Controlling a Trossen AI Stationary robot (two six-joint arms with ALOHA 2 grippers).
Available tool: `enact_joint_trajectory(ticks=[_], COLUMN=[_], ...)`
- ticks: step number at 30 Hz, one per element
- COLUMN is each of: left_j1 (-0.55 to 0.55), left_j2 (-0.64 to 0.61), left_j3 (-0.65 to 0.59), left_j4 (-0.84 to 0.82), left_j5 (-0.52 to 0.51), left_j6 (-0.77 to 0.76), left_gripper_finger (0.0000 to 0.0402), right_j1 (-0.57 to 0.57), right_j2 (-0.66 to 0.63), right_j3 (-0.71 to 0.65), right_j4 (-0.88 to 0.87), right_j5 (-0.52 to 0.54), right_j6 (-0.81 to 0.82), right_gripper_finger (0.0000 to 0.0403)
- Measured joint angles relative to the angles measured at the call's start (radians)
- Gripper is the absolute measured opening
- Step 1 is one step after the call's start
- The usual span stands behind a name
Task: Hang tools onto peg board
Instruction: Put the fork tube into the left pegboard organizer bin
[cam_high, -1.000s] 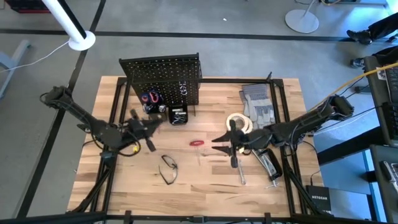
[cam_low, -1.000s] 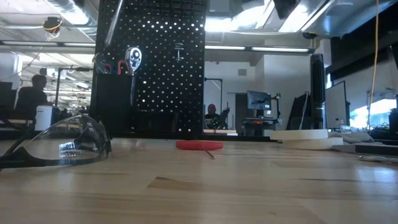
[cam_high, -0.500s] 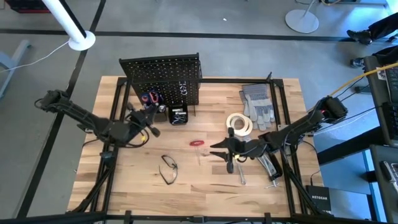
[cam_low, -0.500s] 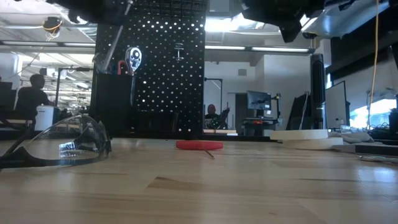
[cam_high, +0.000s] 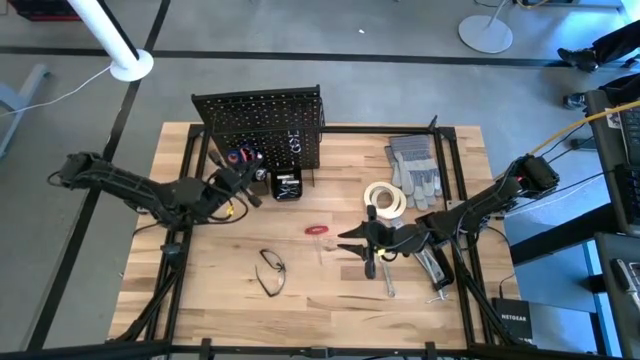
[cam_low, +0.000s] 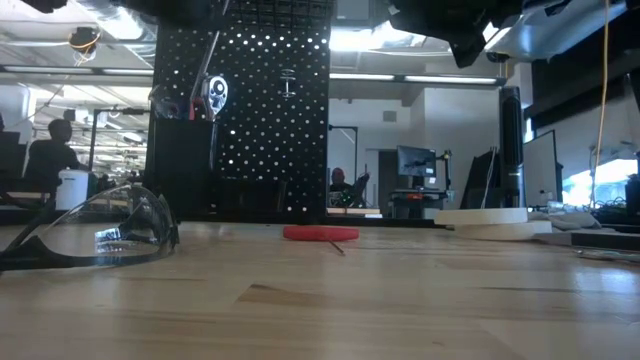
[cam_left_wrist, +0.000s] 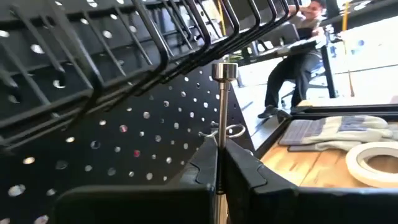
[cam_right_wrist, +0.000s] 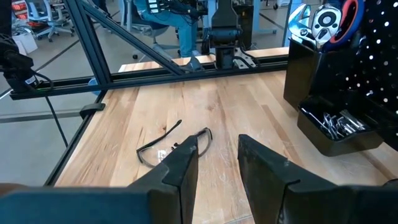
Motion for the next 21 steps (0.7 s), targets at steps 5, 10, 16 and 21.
enact_joint_trajectory(ticks=[5, 10, 16, 21], left_j1=[0.063, 0.089, 0.133, 0.164], left_j2=[0.0, 0.0, 0.0, -0.002], left_j3=[0.0, -0.066, -0.165, -0.209], left_j4=[-0.081, -0.048, 0.038, 0.062], left_j5=[0.052, 0.057, 0.062, 0.079], left_j6=[-0.068, -0.078, -0.172, -0.259], left_gripper_finger=[0.0, 0.0, 0.0, 0.0], right_j1=[0.0, 0.0, 0.0, 0.0], right_j2=[0.0, 0.0, 0.0, 0.0], right_j3=[0.0, 0.0, 0.0, 0.0], right_j4=[-0.001, -0.001, -0.003, -0.003], right_j5=[-0.001, -0.002, -0.002, -0.002], right_j6=[0.0, 0.0, -0.001, -0.001], right_gripper_finger=[0.0115, 0.0115, 0.0115, 0.0115])
